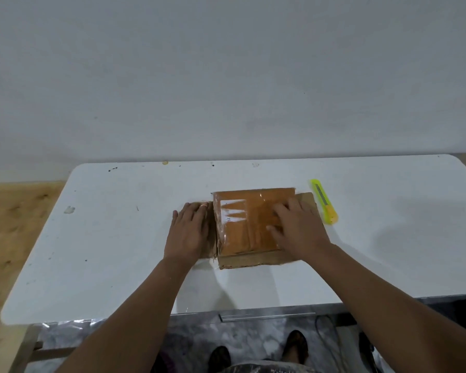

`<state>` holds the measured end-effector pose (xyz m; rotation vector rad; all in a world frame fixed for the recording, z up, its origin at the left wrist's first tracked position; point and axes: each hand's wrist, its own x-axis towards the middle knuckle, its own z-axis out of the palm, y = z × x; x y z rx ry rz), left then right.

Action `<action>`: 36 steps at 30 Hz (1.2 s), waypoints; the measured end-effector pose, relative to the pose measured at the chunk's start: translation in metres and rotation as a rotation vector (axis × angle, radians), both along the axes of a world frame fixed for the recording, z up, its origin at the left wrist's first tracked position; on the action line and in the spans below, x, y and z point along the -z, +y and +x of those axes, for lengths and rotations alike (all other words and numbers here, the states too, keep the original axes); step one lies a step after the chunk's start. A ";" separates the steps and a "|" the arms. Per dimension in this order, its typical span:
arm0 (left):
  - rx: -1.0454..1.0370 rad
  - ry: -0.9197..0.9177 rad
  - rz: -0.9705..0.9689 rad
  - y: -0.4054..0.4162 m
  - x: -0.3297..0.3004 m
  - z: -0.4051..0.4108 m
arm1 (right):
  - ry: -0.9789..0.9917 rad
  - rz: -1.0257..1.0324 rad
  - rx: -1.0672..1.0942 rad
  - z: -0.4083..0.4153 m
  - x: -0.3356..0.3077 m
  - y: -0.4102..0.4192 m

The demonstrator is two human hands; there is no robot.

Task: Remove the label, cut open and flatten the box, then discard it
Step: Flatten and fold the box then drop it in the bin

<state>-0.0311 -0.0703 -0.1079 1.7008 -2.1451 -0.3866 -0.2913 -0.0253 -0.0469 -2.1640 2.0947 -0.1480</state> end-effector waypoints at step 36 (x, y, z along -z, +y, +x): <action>0.293 -0.414 0.116 -0.078 -0.001 -0.051 | 0.051 0.075 -0.030 0.004 0.063 -0.068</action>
